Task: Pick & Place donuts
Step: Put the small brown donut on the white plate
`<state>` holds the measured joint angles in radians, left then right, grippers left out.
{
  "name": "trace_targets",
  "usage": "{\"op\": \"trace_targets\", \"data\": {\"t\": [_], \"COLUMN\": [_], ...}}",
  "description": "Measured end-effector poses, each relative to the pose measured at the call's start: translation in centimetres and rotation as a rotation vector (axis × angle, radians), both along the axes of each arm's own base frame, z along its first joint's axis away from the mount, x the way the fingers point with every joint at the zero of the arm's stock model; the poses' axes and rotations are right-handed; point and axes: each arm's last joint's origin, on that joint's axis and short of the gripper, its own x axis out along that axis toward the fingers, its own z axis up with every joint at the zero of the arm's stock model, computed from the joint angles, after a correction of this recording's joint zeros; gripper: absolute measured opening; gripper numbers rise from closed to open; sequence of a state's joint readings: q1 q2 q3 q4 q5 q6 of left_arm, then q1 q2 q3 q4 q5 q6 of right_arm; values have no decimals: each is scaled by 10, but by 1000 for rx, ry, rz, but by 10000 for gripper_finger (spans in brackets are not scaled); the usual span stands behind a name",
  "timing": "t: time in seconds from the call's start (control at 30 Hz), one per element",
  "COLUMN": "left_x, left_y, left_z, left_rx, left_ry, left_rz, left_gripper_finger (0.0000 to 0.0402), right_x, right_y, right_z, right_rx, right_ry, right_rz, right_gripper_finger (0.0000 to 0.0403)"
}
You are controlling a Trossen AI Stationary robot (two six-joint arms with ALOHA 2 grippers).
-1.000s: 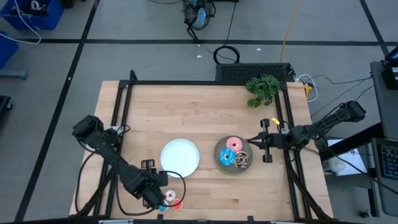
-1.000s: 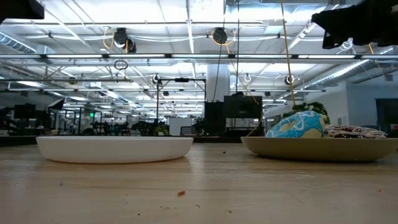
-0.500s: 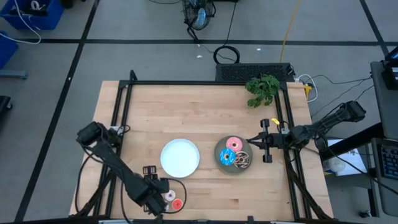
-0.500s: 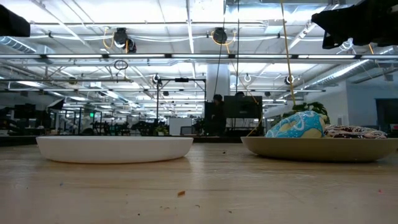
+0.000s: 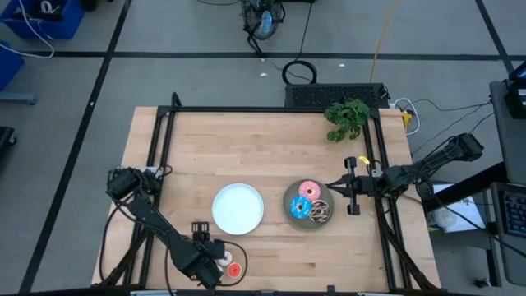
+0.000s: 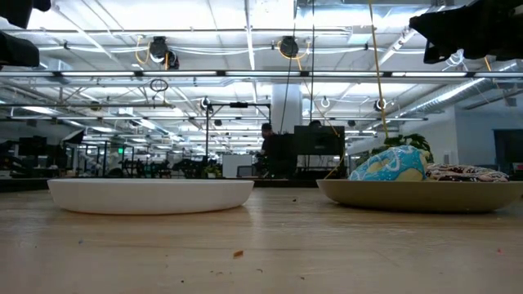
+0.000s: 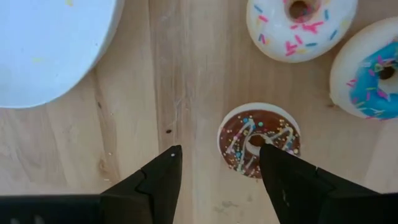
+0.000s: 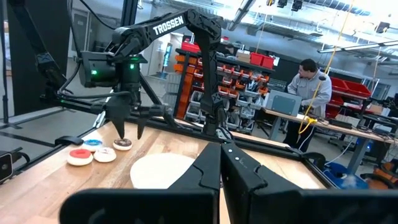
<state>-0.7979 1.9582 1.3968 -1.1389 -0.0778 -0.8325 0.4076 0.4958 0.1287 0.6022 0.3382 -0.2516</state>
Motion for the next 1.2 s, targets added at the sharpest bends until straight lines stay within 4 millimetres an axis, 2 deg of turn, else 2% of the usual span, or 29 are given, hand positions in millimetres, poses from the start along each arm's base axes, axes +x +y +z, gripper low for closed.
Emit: {"op": "trace_targets", "data": {"t": [0.6, 0.87, 1.2], "left_x": [3, -7, -5], "left_y": [-1, 4, 5], "left_z": [-1, -19, -32], "left_rx": [-18, -1, -65], "left_ry": [-28, 3, -54], "left_rz": [-7, 22, 3], "left_gripper_finger": [214, 214, 214], "right_x": [0, 0, 0], "right_y": [0, 0, 0], "right_z": [0, 0, 0], "right_rx": [-4, -4, -4], "right_ry": [0, 0, -1], "right_rz": [-1, -1, -1], "right_gripper_finger": [0, 0, 0]}}
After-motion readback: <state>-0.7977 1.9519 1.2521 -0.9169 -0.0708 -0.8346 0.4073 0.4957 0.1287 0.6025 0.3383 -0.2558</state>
